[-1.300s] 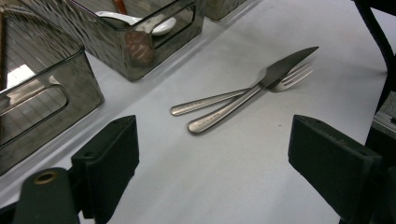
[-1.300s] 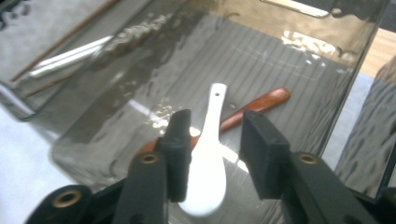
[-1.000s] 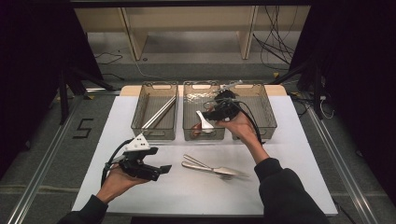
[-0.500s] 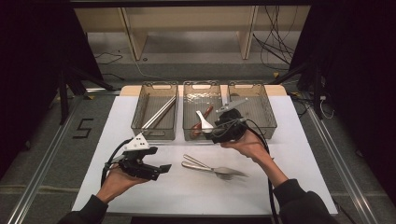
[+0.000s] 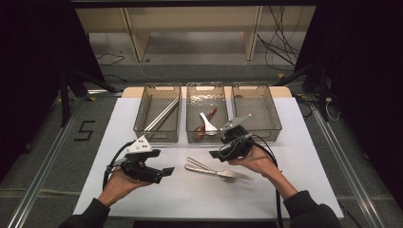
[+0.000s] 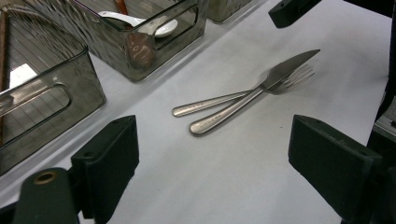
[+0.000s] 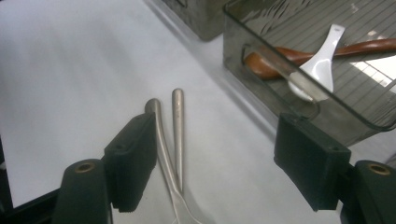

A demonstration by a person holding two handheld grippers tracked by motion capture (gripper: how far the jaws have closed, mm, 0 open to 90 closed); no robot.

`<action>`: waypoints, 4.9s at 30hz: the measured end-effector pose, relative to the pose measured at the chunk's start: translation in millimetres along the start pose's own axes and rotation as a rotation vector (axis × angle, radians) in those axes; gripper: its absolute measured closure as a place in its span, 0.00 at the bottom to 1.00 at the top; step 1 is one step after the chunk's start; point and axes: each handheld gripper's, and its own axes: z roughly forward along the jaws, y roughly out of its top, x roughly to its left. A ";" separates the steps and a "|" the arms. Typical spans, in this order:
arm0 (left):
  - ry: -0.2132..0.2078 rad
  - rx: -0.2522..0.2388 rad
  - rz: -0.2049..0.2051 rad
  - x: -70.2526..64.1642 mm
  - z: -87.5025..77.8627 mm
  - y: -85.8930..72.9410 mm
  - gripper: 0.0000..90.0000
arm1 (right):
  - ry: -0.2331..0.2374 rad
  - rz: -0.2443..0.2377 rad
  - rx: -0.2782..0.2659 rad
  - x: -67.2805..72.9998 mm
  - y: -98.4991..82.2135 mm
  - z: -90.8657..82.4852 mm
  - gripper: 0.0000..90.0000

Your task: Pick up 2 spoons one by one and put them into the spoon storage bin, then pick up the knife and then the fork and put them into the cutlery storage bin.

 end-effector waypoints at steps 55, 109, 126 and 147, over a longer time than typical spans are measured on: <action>-0.009 0.005 -0.002 -0.1 2.3 2.2 0.18 | 0.034 -0.144 0.228 16.0 -14.5 36.5 0.33; -0.004 0.005 0.004 -0.9 1.9 1.5 0.17 | 0.041 -0.196 0.351 16.8 -28.4 61.0 0.53; -0.006 0.003 0.006 -1.3 1.1 1.1 0.18 | 0.056 -0.240 0.374 21.6 -30.6 60.4 0.79; -0.008 0.006 0.006 -1.5 1.1 1.0 0.18 | 0.083 -0.293 0.374 23.6 -28.8 57.9 0.90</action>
